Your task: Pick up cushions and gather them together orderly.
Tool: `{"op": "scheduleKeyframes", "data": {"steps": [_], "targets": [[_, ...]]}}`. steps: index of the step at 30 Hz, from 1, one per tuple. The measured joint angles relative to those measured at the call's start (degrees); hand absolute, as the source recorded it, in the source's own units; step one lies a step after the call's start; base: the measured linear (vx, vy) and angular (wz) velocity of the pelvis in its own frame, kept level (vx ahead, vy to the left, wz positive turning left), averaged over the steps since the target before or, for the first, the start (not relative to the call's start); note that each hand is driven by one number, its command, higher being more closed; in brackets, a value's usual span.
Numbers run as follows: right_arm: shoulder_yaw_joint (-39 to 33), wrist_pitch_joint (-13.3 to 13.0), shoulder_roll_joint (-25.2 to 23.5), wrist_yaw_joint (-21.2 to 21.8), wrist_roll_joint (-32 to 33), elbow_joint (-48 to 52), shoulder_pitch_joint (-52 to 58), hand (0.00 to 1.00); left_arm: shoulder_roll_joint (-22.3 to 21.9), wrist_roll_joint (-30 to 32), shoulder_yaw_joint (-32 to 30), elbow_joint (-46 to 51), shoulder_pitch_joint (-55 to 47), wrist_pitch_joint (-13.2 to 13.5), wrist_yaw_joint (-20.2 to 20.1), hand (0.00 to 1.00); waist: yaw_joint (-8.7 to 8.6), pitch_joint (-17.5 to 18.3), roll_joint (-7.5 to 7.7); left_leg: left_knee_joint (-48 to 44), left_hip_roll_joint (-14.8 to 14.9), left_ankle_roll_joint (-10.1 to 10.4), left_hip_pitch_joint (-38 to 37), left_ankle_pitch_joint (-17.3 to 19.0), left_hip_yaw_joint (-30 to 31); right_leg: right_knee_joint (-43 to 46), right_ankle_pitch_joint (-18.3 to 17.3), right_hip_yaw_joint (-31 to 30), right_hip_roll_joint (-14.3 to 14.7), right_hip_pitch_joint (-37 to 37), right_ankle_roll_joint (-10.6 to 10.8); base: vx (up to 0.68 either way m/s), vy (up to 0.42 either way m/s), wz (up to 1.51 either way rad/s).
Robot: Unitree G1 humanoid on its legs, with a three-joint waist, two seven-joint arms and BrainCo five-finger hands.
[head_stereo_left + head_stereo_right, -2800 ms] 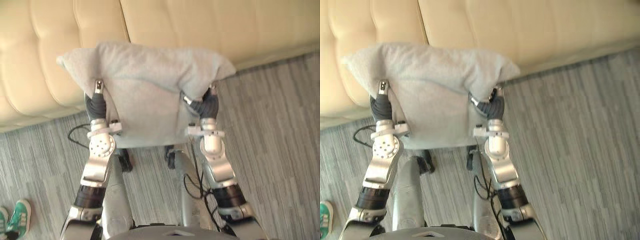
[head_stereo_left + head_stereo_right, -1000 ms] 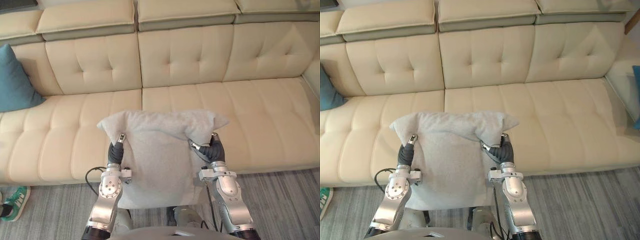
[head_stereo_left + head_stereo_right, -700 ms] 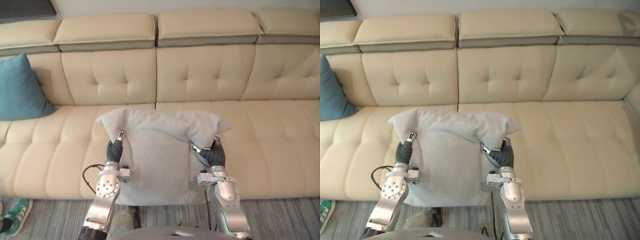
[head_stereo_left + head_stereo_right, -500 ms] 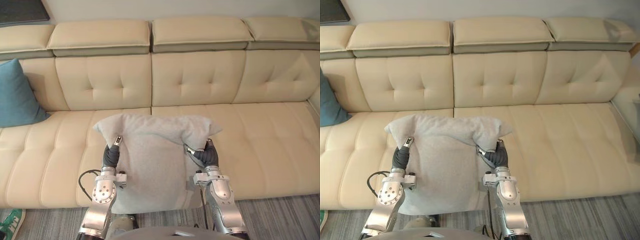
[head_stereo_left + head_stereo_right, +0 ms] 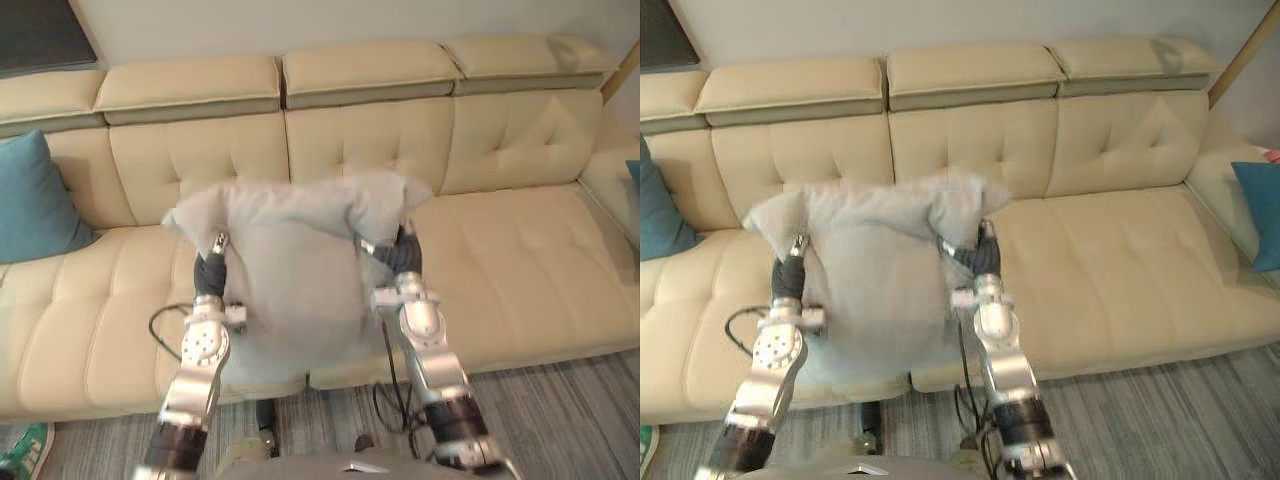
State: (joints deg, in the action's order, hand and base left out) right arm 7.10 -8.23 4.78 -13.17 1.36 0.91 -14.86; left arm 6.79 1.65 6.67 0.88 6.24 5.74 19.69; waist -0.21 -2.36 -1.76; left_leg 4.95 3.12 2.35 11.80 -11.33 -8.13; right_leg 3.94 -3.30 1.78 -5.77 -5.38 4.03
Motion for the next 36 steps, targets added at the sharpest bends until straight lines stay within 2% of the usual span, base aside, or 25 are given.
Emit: {"op": "scheduleKeyframes", "data": {"steps": [4,9,13,16,19,21,23,26,27,30,36], "targets": [[-0.85,0.01,0.39,-4.31,-0.79,-3.32,-11.35,1.0,3.6,-0.46,0.09,-7.21,12.77,0.02,3.08,1.0,-0.31,-1.2,-0.15,-0.01,0.39,0.18,3.82,-1.69,0.26,-1.4,3.18,-0.42,0.26,-3.09,1.61,-0.08,0.014,-0.08],[-4.26,0.01,0.4,-8.44,-0.78,-6.67,-24.21,1.0,7.36,-1.44,-0.26,-12.96,27.32,0.04,5.86,1.0,0.68,-4.74,-2.24,0.01,0.67,0.07,8.57,-1.75,0.33,-1.1,5.02,-0.37,0.41,-7.93,2.25,-0.07,0.005,0.0],[-8.48,0.02,0.19,-12.09,-0.77,-8.76,-33.28,1.0,9.4,-1.48,-0.76,-19.85,40.92,0.03,6.96,1.0,1.82,-7.73,-3.37,0.0,0.83,0.2,12.05,-1.82,0.25,0.82,5.32,0.45,0.12,-12.12,2.92,-0.04,0.001,0.03],[-10.99,0.02,-0.39,-14.22,-0.79,-8.79,-38.53,1.0,10.87,-1.54,-0.78,-23.22,48.65,0.04,7.55,1.0,2.25,-9.44,-3.81,-0.01,0.79,1.73,14.39,-3.03,0.15,3.89,4.27,0.51,-0.12,-15.73,3.31,0.0,-0.002,0.01],[-14.91,-0.01,-2.03,-17.74,-1.75,-10.35,-46.42,1.0,11.91,-1.56,-0.91,-26.73,58.1,0.07,7.63,1.0,2.54,-12.05,-4.26,-0.35,0.21,1.71,17.18,-7.01,0.27,9.19,1.43,0.58,-0.94,-20.35,3.42,0.04,-0.016,0.14],[-17.01,-0.02,-2.23,-20.09,-1.9,-13.35,-54.58,1.0,13.13,-1.54,-1.41,-30.12,66.4,0.07,7.59,1.0,3.01,-13.75,-4.38,-0.37,-0.48,3.83,20.99,-8.71,0.43,14.25,-0.97,0.52,-1.99,-26.37,3.35,0.02,-0.06,0.18],[-16.98,-0.02,-2.8,-21.34,-2.47,-13.31,-57.47,1.0,13.91,-1.54,-2.59,-30.23,69.63,0.07,7.65,1.0,3.82,-13.9,-4.45,-0.37,-0.37,4.6,24.56,-9.26,0.41,16.87,-1.79,0.58,-2.04,-31.12,2.96,0.01,-0.068,0.04],[-17.33,-0.01,-4.03,-22.83,-3.18,-13.2,-58.3,1.0,14.21,-1.45,-3.06,-30.18,70.84,0.02,7.57,1.0,3.82,-15.61,-4.44,-0.39,-0.37,4.78,26.21,-9.84,0.33,19.5,-3.24,0.85,-2.13,-33.62,2.47,0.04,-0.066,0.12],[-17.32,0.03,-4.44,-23.44,-3.54,-13.2,-58.73,1.0,14.19,-1.45,-3.36,-30.16,70.87,-0.07,7.56,1.0,3.86,-16.0,-4.45,-0.39,-0.52,5.8,27.88,-11.46,0.24,20.47,-3.65,1.16,-2.39,-35.36,2.1,0.05,-0.08,0.18],[-16.93,0.35,-4.86,-24.14,-3.54,-13.2,-60.27,1.0,14.12,-1.46,-4.85,-29.65,70.87,-0.21,7.56,1.0,4.51,-16.27,-4.41,-0.4,-0.01,5.29,30.45,-12.1,0.12,22.03,-4.23,1.52,-2.04,-38.63,1.43,0.03,-0.099,0.02],[-16.2,0.9,-6.08,-24.77,-3.53,-13.17,-63.88,1.0,13.39,-1.49,-9.06,-27.93,71.05,-0.31,7.47,1.0,4.59,-18.16,-4.5,-0.41,0.37,4.57,35.12,-12.73,0.22,26.95,-6.34,2.16,-1.92,-45.16,0.28,0.02,-0.1,0.06]]}}
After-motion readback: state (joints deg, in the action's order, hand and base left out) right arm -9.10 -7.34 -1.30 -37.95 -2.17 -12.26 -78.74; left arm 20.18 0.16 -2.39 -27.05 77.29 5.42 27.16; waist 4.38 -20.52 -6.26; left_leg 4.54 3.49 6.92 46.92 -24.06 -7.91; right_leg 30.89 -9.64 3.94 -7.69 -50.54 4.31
